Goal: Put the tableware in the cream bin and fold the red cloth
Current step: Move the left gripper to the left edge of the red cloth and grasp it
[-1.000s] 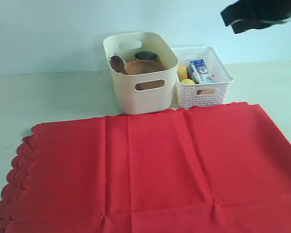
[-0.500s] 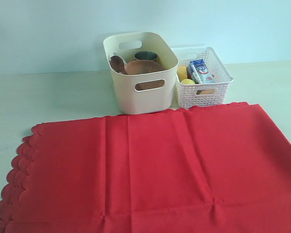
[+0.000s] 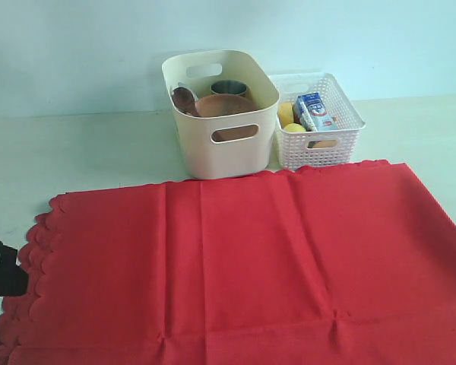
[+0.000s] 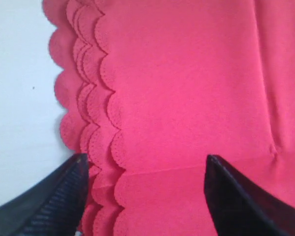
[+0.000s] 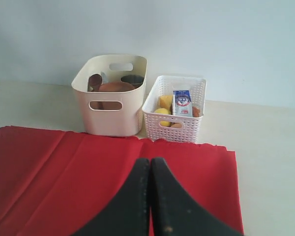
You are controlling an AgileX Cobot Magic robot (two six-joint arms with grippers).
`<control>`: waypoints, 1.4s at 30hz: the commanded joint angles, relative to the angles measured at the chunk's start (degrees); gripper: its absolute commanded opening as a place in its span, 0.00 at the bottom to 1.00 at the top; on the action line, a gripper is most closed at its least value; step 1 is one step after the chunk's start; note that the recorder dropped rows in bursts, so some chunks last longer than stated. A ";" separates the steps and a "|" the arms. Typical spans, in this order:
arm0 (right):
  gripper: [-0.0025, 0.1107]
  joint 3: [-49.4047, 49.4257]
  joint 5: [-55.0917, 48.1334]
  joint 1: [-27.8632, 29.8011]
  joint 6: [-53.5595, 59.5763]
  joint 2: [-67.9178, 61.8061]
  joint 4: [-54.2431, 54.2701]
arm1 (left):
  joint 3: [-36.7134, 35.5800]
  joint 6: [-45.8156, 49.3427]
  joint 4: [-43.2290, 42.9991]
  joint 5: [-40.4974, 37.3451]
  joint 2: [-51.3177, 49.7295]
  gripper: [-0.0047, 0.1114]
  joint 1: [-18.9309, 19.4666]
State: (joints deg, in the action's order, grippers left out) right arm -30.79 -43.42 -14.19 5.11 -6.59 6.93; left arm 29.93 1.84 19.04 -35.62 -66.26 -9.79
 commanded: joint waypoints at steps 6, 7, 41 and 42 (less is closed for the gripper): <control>0.02 0.66 -2.06 0.16 -0.40 6.06 0.09 | 1.87 12.74 12.98 -0.89 -12.44 0.60 12.35; 0.02 0.66 -2.06 0.16 -0.40 6.50 0.09 | 2.08 12.97 12.98 -0.61 -13.23 0.60 12.48; 0.02 0.66 -1.74 0.16 0.81 6.59 2.81 | 7.49 47.76 41.83 -5.40 -36.77 0.54 13.31; 0.02 0.66 -1.74 0.16 0.81 6.59 2.81 | 7.81 47.76 41.83 -5.53 -36.77 0.47 13.31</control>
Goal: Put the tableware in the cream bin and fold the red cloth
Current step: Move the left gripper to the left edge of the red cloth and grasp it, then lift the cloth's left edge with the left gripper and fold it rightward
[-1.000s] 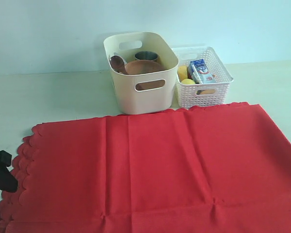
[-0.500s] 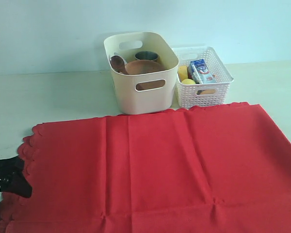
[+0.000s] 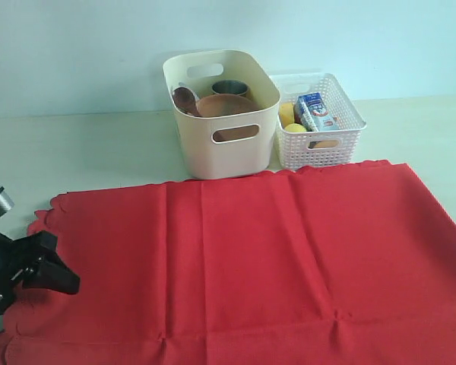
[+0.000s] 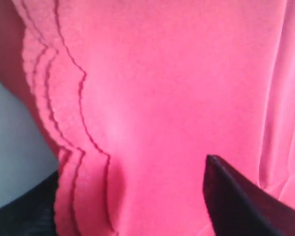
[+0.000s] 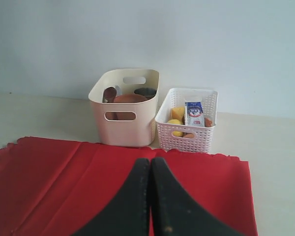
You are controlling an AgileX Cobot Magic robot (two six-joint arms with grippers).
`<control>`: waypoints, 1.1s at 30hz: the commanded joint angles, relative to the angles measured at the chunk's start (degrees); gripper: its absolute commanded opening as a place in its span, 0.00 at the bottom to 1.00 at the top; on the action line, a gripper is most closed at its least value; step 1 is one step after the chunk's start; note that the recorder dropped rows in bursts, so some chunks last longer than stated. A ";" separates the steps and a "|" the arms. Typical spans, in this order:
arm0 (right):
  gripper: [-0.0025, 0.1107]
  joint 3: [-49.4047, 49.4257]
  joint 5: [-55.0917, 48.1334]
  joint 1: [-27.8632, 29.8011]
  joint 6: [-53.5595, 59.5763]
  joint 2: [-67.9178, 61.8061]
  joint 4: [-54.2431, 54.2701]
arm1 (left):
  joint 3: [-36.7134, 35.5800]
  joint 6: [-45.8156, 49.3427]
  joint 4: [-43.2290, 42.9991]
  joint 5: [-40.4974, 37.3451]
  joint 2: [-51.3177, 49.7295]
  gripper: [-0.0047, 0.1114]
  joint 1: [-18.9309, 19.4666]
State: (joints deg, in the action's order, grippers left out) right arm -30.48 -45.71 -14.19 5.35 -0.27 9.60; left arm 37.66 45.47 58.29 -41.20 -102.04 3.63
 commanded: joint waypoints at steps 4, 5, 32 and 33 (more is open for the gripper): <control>0.02 0.36 0.55 0.16 0.57 0.27 0.14 | 1.54 3.66 2.32 0.01 1.49 0.07 -0.12; 0.02 0.36 0.55 0.16 0.57 0.27 0.14 | 1.94 3.22 2.02 0.53 3.62 0.04 -0.12; 0.02 4.33 0.92 0.16 16.42 -8.62 18.13 | 26.75 -31.17 -25.71 -12.73 22.36 0.04 -17.12; 0.02 4.33 0.65 0.16 16.42 -9.80 18.94 | 27.17 -31.53 -25.71 -12.43 22.26 0.04 -17.64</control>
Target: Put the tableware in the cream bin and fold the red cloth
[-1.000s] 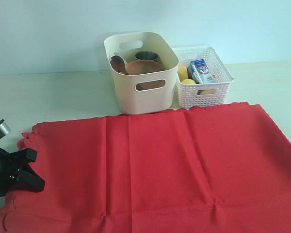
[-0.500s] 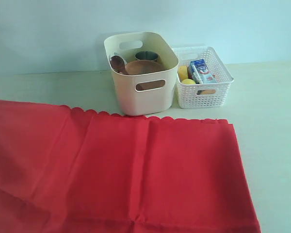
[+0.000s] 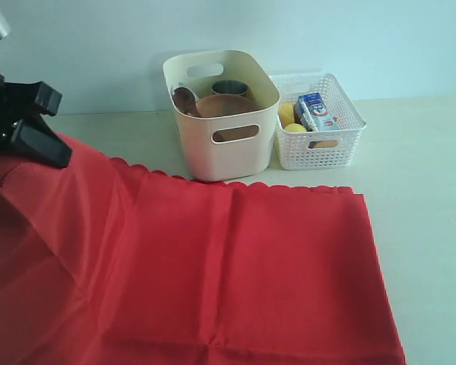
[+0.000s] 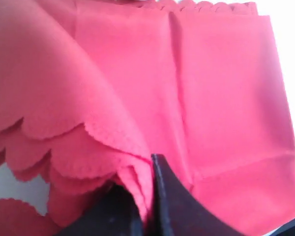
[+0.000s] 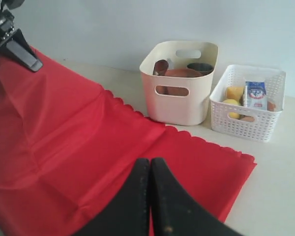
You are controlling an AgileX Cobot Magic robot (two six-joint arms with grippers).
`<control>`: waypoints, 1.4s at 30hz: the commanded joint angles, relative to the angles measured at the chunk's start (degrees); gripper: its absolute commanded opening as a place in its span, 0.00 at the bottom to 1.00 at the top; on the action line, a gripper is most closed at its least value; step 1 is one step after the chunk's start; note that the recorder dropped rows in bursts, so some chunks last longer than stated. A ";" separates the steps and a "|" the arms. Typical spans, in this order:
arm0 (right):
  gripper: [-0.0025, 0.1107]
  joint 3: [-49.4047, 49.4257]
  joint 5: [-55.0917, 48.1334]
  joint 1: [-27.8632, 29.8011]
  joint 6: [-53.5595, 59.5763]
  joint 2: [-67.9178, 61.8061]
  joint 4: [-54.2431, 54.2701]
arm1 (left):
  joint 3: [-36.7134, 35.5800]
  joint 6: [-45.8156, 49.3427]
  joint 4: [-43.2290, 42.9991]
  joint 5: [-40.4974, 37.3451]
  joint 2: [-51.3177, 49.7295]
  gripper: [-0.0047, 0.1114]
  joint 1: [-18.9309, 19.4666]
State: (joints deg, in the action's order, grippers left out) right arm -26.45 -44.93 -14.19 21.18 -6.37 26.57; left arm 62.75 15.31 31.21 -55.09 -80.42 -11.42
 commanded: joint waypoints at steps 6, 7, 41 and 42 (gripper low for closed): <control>0.02 0.05 -2.21 0.16 0.83 -18.02 3.48 | 3.96 -2.00 1.51 1.91 -1.78 0.04 -5.22; 0.02 -0.20 -2.69 0.16 0.83 -21.55 3.48 | 4.38 -2.00 1.60 2.06 -2.26 0.04 -5.72; 0.02 -4.42 27.40 -9.76 -10.10 -89.80 -6.09 | 8.74 16.90 22.69 4.87 -13.52 0.04 -20.83; 0.02 -4.42 27.71 -9.76 -9.94 -90.36 -6.09 | 8.74 17.67 23.20 4.87 -13.96 0.04 -21.58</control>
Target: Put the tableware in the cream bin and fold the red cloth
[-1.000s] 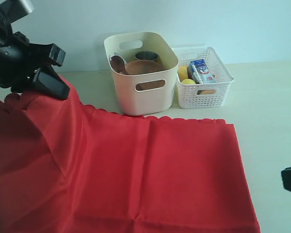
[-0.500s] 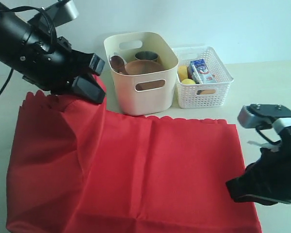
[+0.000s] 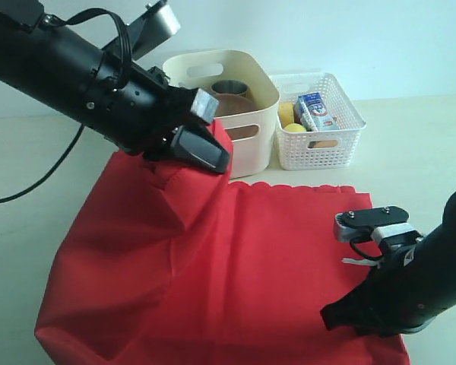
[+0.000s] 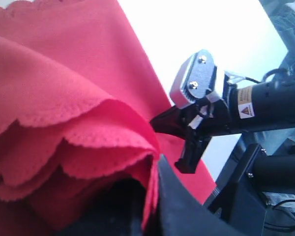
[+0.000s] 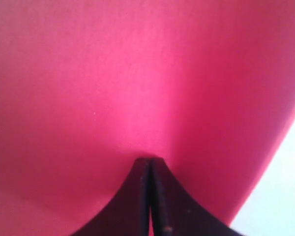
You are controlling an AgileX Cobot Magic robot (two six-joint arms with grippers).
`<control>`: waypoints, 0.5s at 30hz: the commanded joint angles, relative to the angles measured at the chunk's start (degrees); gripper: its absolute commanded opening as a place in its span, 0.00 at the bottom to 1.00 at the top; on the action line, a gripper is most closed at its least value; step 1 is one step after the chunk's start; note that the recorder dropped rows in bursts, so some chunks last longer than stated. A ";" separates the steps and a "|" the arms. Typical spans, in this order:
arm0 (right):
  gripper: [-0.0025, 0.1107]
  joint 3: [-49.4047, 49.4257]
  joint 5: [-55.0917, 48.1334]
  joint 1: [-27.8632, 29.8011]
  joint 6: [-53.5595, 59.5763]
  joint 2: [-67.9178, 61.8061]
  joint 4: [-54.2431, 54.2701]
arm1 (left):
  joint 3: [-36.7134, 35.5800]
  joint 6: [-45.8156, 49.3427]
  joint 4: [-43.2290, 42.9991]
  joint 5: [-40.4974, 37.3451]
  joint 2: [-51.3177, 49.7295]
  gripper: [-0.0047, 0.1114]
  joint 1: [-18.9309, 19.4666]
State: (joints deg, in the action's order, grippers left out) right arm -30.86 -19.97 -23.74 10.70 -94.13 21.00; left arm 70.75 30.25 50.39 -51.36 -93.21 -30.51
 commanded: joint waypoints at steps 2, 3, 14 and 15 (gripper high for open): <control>0.02 -0.02 3.63 -0.21 0.54 -3.35 -0.51 | 0.74 3.39 5.01 1.67 -2.14 0.04 -3.97; 0.02 -0.02 3.91 -0.21 0.54 -3.66 -0.51 | 0.74 4.02 5.93 2.22 -2.53 0.04 -4.89; 0.02 -0.02 4.60 -0.21 0.65 -6.18 -0.40 | 6.19 5.31 7.28 8.52 -11.00 0.04 -14.63; 0.02 -0.02 4.60 -0.21 0.65 -6.18 -0.40 | 6.22 5.45 7.28 10.78 -11.85 0.04 -15.06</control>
State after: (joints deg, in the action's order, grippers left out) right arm -31.99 -14.30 -23.96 10.82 -97.43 21.44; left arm 75.97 35.14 56.05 -44.58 -103.00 -43.80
